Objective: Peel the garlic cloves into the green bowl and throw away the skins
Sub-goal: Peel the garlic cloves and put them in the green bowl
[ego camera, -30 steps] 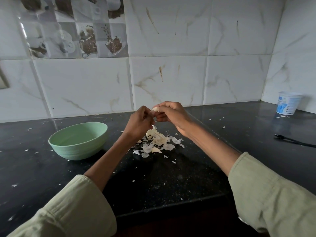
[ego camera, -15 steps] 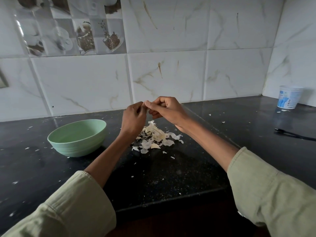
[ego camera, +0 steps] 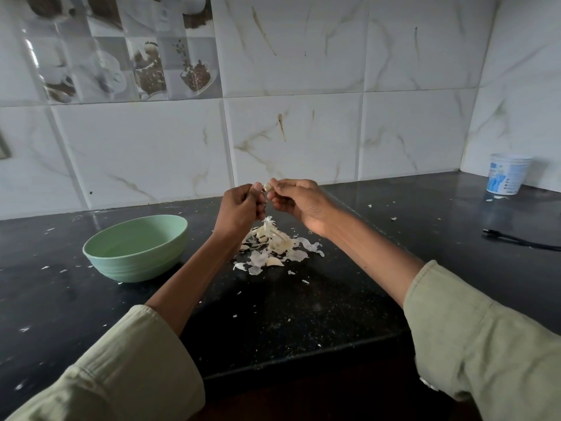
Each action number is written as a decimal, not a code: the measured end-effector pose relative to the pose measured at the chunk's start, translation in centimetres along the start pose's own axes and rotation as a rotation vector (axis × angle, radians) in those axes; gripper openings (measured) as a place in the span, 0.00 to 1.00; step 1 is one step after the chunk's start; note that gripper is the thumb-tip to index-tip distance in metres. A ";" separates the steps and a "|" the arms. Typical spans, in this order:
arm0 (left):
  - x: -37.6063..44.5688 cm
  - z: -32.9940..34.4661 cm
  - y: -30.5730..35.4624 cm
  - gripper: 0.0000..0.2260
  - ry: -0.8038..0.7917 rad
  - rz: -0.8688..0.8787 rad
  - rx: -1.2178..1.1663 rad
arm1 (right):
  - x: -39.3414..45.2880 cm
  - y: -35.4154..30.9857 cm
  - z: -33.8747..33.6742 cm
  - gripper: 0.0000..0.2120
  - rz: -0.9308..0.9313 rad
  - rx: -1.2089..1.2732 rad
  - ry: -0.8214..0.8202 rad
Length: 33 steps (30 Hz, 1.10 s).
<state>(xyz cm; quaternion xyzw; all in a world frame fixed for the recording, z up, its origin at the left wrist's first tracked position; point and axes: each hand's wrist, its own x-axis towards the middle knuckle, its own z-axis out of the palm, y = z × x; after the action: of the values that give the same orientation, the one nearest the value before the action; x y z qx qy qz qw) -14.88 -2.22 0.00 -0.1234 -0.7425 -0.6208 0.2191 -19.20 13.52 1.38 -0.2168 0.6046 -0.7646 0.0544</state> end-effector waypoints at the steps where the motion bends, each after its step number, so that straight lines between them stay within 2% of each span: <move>1: 0.0 -0.1 -0.1 0.16 -0.018 -0.002 0.044 | 0.1 -0.2 -0.4 0.08 -0.044 -0.102 0.008; 4: 0.1 -0.5 -0.4 0.03 -0.084 -0.032 0.139 | 0.4 -0.5 -1.6 0.07 -0.177 -0.466 0.072; 6: 0.2 -0.6 -0.6 0.11 -0.064 -0.026 0.210 | 0.3 -0.6 -2.1 0.06 -0.252 -0.671 0.117; 10: 0.5 -0.6 -0.8 0.09 -0.074 0.016 0.260 | 0.3 -0.4 -2.0 0.09 -0.320 -0.826 0.105; 14: 0.4 -0.6 -0.9 0.12 -0.086 0.033 0.208 | 0.3 -0.5 -2.0 0.13 -0.353 -0.796 0.119; 22: 0.3 -0.7 -0.2 0.09 -0.018 0.044 0.050 | -0.4 -1.3 -1.8 0.07 -0.383 -0.706 0.042; 25: 0.2 -0.5 0.0 0.10 -0.018 0.048 0.023 | -0.5 -1.2 -1.7 0.05 -0.358 -0.665 0.024; 33: 0.4 -0.6 -0.1 0.10 -0.002 0.073 0.037 | -0.1 -0.9 -1.9 0.08 -0.253 -0.531 0.080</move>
<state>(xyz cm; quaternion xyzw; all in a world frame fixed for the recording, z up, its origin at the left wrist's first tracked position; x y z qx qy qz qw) -15.23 -2.82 0.16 -0.1469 -0.7489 -0.5987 0.2432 -19.70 15.46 1.89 -0.2665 0.7532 -0.5885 -0.1236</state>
